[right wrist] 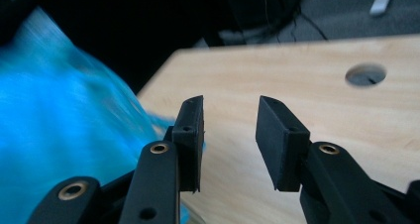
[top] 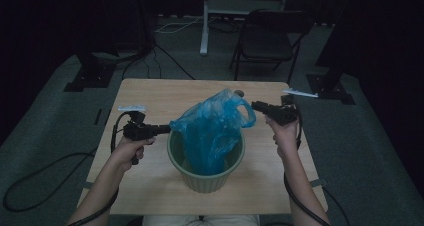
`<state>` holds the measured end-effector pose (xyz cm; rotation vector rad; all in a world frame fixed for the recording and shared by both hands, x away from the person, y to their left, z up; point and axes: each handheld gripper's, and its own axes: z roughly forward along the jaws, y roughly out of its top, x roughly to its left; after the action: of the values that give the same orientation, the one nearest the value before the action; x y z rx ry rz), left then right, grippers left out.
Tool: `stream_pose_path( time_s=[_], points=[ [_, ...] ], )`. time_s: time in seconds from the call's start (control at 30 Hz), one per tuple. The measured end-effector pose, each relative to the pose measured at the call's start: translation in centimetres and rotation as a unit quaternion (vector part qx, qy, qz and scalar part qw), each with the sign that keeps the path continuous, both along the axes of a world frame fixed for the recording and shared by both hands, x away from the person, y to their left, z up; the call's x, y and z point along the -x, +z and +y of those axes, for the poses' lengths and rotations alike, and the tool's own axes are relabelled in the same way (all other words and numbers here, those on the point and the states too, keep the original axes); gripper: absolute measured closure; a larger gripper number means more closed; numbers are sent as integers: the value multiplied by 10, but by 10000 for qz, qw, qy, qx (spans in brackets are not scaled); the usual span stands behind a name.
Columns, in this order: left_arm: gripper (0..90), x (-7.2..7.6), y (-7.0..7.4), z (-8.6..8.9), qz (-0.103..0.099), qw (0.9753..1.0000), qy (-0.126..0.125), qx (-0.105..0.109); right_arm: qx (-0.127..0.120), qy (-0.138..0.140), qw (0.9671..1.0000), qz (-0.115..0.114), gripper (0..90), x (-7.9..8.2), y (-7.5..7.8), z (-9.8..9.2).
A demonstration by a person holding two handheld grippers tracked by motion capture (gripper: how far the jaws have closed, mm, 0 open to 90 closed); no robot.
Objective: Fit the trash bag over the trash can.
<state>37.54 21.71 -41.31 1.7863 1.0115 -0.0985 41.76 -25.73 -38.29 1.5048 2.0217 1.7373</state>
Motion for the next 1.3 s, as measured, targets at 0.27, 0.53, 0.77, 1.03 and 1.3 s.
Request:
stream_pose_path(
  time_s=[0.27,0.53,0.77,1.03,1.3],
  points=[
    [900,-2,0,-5,6,10000,-20,14,-581,394,9963,-494,454,13,45,5],
    [900,-3,2,-6,8,10000,-28,0,-72,1066,9938,-298,462,4,52,48],
    [900,-2,4,-3,-20,10000,-22,42,-255,1563,9863,-459,898,33,56,52],
    [900,2,3,8,3,10000,77,29,-513,2626,9606,-751,898,122,47,67],
    [900,7,1,12,-6,10000,97,3,-316,3322,9420,-353,898,187,-1,92]
  ],
)
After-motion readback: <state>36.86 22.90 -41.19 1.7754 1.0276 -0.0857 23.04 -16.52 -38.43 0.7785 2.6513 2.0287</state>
